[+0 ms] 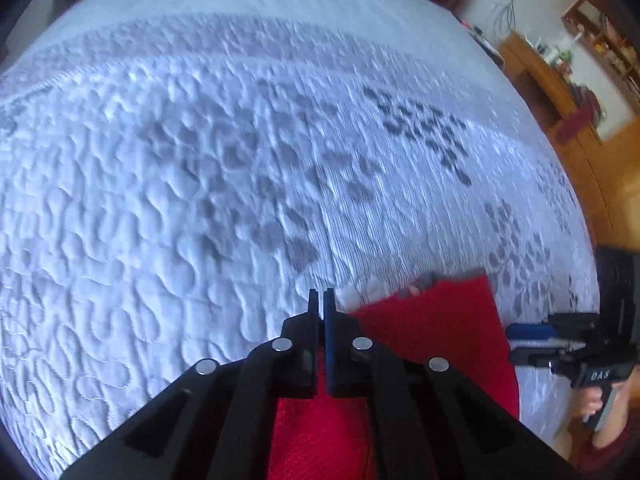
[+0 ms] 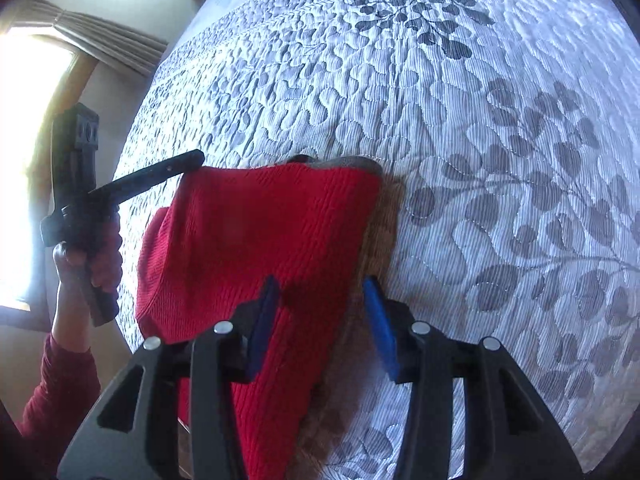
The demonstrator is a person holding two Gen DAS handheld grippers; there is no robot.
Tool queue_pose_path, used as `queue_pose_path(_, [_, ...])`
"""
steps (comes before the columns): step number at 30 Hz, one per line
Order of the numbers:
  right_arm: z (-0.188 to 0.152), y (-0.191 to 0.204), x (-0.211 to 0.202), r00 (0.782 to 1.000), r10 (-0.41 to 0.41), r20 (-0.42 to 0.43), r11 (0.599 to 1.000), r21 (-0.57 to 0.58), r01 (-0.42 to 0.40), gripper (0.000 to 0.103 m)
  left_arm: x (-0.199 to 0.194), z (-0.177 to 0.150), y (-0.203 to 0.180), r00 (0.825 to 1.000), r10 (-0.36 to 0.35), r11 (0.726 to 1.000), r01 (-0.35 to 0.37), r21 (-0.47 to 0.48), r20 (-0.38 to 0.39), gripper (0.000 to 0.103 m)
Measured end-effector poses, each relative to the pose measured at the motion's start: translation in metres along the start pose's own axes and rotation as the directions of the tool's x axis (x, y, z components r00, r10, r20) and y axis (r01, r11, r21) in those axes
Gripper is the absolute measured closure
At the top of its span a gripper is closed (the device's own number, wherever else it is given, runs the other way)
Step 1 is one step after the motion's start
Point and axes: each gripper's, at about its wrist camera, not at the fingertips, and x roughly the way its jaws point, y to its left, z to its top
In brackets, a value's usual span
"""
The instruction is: Fold small clothes
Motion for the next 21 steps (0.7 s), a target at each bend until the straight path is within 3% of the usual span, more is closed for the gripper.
queue_pose_path(2, [0.002,-0.001,0.001,1.000,0.008,-0.002,1.000,0.013,-0.008,0.058,0.005,-0.005,-0.006,0.999,0.041,0.998,-0.040,0.045,-0.018,0.098])
queue_pose_path(4, [0.007,-0.004,0.002,0.999,0.036,-0.003,0.999,0.038,-0.036,0.054,-0.002,-0.010,-0.006,1.000,0.025,0.999,-0.024,0.022,-0.005,0.089])
queue_pose_path(8, [0.019,-0.008,0.007,0.997,0.067,-0.026,0.995,0.070,-0.066,0.048,-0.028,-0.024,-0.009,0.998,0.010,1.000,-0.009,-0.026,0.062,0.087])
queue_pose_path(11, [0.027,-0.008,0.019,0.997,0.048,-0.062,0.996,0.080,-0.043,0.048,-0.034,-0.042,-0.023,0.999,-0.013,1.000,0.012,0.017,0.033,0.086])
queue_pose_path(14, [0.031,-0.006,0.030,0.996,0.050,-0.080,0.996,0.083,-0.044,0.090,-0.019,-0.059,-0.031,0.999,0.045,0.998,-0.043,0.052,-0.029,0.086])
queue_pose_path(18, [0.030,-0.004,0.021,1.000,0.002,-0.012,0.998,0.060,-0.001,0.094,-0.009,-0.063,-0.026,0.997,0.073,0.996,-0.073,0.046,-0.012,0.085])
queue_pose_path(21, [0.029,-0.015,0.035,0.999,-0.044,-0.024,0.996,0.083,0.046,0.094,0.000,-0.064,-0.020,0.997,0.077,0.997,-0.077,0.012,0.002,0.085])
